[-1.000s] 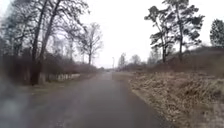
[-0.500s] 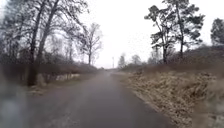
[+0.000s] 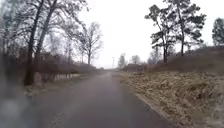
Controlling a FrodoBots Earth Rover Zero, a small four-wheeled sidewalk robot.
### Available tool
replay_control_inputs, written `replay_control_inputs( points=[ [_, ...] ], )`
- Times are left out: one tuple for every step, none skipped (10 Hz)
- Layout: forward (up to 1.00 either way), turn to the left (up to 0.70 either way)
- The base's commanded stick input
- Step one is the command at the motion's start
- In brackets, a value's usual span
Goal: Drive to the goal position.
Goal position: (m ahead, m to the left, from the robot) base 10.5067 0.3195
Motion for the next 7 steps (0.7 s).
replay_control_inputs(
  points=[
    [0.70, 0.00],
    [0.70, 0.00],
    [0.70, 0.00],
    [0.70, 0.00],
    [0.70, 0.00],
    [0.70, 0.00],
    [0.70, 0.00]
  ],
)
